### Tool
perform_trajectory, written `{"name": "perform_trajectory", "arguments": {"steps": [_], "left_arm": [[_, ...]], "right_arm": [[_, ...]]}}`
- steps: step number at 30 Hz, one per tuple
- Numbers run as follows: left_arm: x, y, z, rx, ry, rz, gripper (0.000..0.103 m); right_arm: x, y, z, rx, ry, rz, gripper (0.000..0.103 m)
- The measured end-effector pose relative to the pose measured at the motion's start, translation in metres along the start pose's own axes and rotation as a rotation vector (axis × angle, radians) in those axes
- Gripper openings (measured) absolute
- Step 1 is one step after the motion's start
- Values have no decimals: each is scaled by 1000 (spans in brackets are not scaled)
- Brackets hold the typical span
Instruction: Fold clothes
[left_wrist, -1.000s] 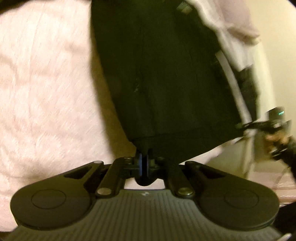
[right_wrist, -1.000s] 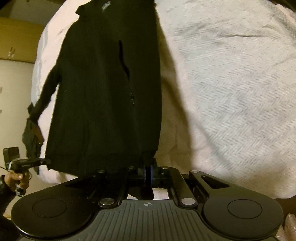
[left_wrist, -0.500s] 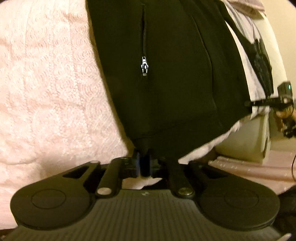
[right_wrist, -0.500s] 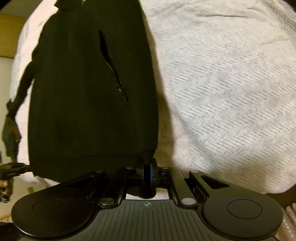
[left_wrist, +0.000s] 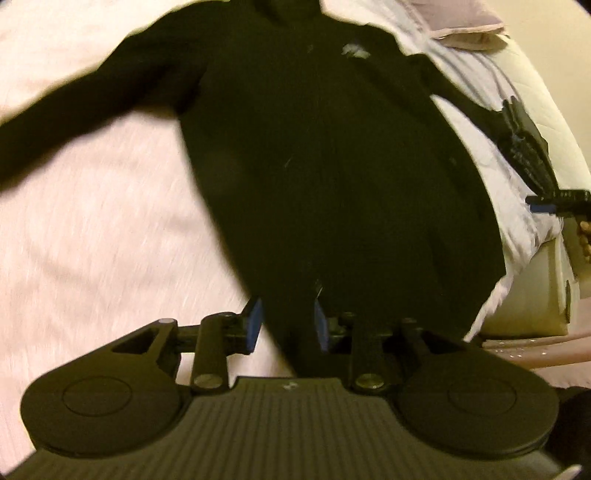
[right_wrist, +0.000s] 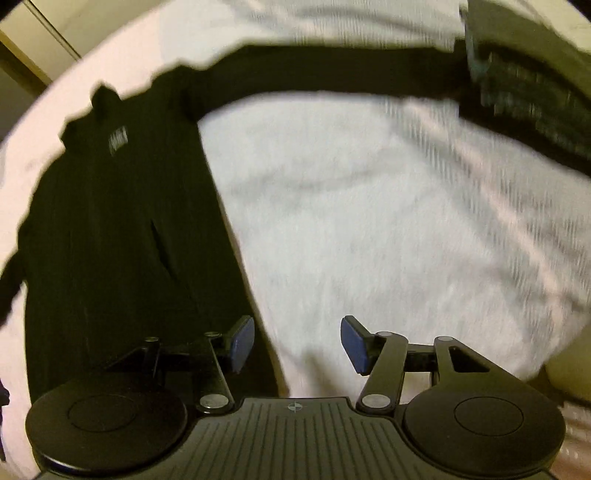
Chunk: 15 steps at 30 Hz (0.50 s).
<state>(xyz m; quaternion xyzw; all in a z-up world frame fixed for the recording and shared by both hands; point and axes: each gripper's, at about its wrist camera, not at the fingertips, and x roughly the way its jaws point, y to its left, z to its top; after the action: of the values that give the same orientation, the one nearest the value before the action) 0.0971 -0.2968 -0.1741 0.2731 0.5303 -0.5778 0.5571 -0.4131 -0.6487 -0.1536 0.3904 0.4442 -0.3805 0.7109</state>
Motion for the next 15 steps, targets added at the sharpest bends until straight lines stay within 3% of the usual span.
{"name": "perform_trajectory", "arguments": {"steps": [4, 8, 12, 15], "left_arm": [[24, -31, 24, 42, -49, 42, 26], [61, -67, 62, 13, -61, 92, 29], [96, -108, 96, -37, -47, 130, 29], [120, -147, 131, -15, -50, 151, 29]], "right_arm": [[4, -29, 39, 33, -105, 7, 56], [12, -65, 81, 51, -178, 73, 56], [47, -100, 127, 149, -166, 144, 56], [67, -113, 164, 186, -155, 203, 56]]}}
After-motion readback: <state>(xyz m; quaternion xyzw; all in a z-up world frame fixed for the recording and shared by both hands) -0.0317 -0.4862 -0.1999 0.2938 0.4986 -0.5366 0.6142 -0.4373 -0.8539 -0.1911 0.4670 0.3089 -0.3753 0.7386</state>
